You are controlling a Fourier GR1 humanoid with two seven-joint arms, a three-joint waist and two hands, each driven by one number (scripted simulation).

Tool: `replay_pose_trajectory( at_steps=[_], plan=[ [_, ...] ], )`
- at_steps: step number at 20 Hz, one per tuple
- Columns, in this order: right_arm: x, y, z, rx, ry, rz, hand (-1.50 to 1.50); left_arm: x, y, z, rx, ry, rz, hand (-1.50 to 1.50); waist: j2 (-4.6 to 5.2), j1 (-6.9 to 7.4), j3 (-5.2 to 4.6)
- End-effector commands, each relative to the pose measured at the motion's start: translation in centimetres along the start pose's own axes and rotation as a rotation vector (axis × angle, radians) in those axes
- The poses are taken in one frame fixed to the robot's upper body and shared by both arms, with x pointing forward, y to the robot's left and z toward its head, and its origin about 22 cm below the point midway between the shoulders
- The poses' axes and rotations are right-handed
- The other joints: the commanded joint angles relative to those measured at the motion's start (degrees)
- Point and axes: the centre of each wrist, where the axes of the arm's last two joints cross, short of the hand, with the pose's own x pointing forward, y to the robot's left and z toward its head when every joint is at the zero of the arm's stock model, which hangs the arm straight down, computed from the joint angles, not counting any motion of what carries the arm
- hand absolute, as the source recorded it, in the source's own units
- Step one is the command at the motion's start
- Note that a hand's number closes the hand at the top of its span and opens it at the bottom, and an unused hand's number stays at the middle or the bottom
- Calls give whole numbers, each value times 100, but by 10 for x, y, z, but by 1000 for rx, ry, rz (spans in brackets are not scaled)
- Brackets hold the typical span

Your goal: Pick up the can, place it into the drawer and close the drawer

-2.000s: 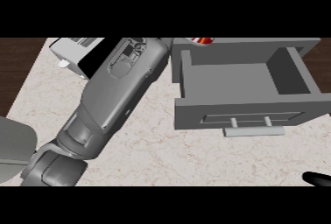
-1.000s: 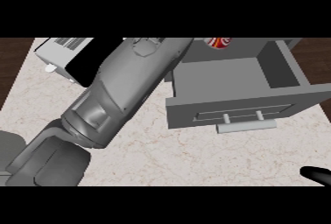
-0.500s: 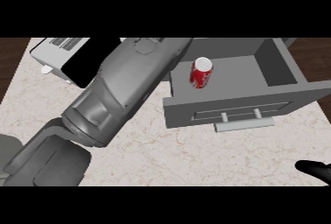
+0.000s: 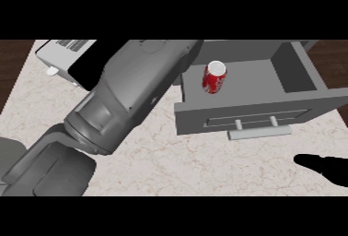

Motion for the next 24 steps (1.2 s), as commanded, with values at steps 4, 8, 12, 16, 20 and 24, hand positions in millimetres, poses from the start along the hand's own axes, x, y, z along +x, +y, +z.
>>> replay_pose_trajectory(
  at_steps=[4, 8, 12, 16, 20, 24],
  plan=[
    [-8, 35, -21, 69, -50, 248, -150, 18, -6, 1, -10, 3, 46, -150, -36, 210, -4],
    [-25, 64, -44, 119, -54, 343, -150, 9, -3, -1, -3, -33, 10, -150, 1, 325, -1],
    [-46, 97, -54, 171, -47, 426, -150, 15, -5, -1, 3, -34, -4, -150, -54, 424, -3],
    [-69, 95, -65, 194, -44, 536, -150, -7, 5, -4, -23, -23, 2, -150, -83, 446, -8],
    [-95, 132, -67, 204, -45, 602, -150, -1, 8, -5, -25, -10, 24, -150, -117, 556, -10],
    [-105, 162, -89, 193, -38, 633, -150, 2, 28, -15, 37, -8, 12, -150, -113, 628, -10]
  ],
)
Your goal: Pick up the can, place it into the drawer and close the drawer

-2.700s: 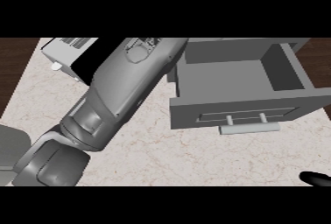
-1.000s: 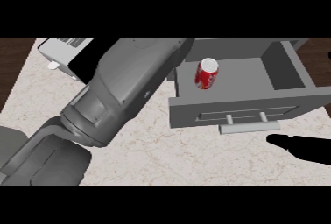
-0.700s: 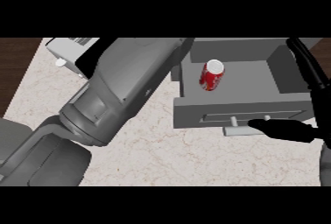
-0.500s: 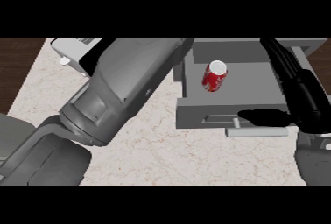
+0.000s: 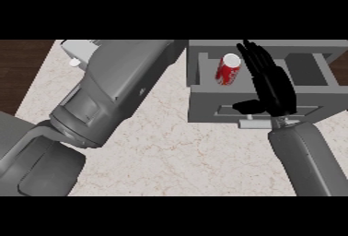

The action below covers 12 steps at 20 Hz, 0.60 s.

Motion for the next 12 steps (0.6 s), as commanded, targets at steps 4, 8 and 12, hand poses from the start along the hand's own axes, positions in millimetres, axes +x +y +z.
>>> replay_pose_trajectory(
  at_steps=[4, 8, 12],
  plan=[
    [-4, 37, -38, -28, 10, 78, -150, 5, 19, -7, 31, -10, -18, -150, -32, 116, -1],
    [-14, 41, -52, -91, 55, 115, -150, 10, 40, -13, 39, 3, -12, -150, -51, 172, -3],
    [-17, 50, -65, -138, 73, 130, -150, -3, 56, -15, 33, 13, -27, -150, -32, 237, -2]
  ],
)
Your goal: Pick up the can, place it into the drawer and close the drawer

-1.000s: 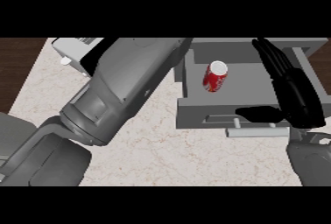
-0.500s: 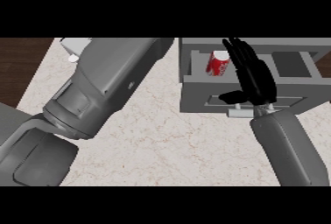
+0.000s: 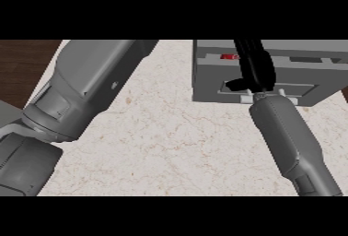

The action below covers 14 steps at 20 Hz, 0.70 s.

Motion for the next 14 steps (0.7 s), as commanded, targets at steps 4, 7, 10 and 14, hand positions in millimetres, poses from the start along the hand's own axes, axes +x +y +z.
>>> replay_pose_trajectory(
  at_steps=[4, 7, 10, 14],
  plan=[
    [6, -5, -41, -84, 29, 31, -150, -2, 13, 2, -24, 9, -3, -150, 19, 222, 1],
    [5, -17, -57, -105, 30, 65, -150, -8, 13, 6, -33, 7, 8, -150, 10, 257, -2],
    [23, -15, -67, -125, 21, 59, -150, -7, 24, 6, -25, 13, -4, -150, 3, 329, -3],
    [13, -25, -76, -137, 21, 89, -150, -5, 33, 7, -32, 20, -6, -150, 46, 408, -1]
  ],
)
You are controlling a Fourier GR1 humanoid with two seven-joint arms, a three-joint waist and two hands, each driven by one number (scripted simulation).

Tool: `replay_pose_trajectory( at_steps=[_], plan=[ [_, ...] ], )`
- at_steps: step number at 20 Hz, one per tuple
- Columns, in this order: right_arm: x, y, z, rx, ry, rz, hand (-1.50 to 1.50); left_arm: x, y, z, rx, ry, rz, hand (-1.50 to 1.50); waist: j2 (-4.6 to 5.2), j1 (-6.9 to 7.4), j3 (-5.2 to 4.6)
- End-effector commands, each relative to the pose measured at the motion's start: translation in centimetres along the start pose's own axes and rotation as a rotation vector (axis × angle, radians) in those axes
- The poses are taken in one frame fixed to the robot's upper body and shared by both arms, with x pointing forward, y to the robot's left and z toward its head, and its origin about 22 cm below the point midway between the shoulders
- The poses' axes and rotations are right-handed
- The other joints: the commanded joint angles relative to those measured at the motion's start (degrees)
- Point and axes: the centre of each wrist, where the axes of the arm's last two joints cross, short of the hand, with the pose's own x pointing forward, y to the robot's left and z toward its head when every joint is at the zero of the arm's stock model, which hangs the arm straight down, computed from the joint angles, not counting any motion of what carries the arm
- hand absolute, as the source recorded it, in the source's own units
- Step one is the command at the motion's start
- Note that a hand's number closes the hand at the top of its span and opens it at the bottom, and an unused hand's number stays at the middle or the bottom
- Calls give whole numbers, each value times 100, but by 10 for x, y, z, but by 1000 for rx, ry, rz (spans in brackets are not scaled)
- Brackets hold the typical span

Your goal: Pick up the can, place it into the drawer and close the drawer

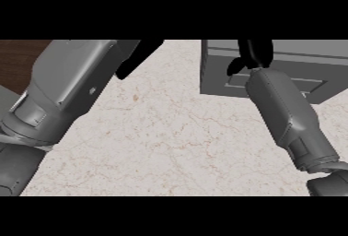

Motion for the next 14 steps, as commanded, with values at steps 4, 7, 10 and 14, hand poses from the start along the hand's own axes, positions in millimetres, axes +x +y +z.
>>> replay_pose_trajectory(
  at_steps=[4, 7, 10, 14],
  plan=[
    [18, -26, -35, -78, -1, -41, -150, -5, 30, 2, -9, 0, -2, -150, -1, 116, -12],
    [18, -32, -40, -98, 5, -110, -150, -19, 22, 11, 0, 6, 1, -150, -29, 116, -6],
    [23, -39, -46, -113, -24, -213, -150, -17, 42, 9, -12, 16, 8, -150, -26, 117, -3],
    [19, -27, -38, -91, -33, -198, -150, -21, 42, 18, -17, 10, 22, -150, -23, 116, -4]
  ],
)
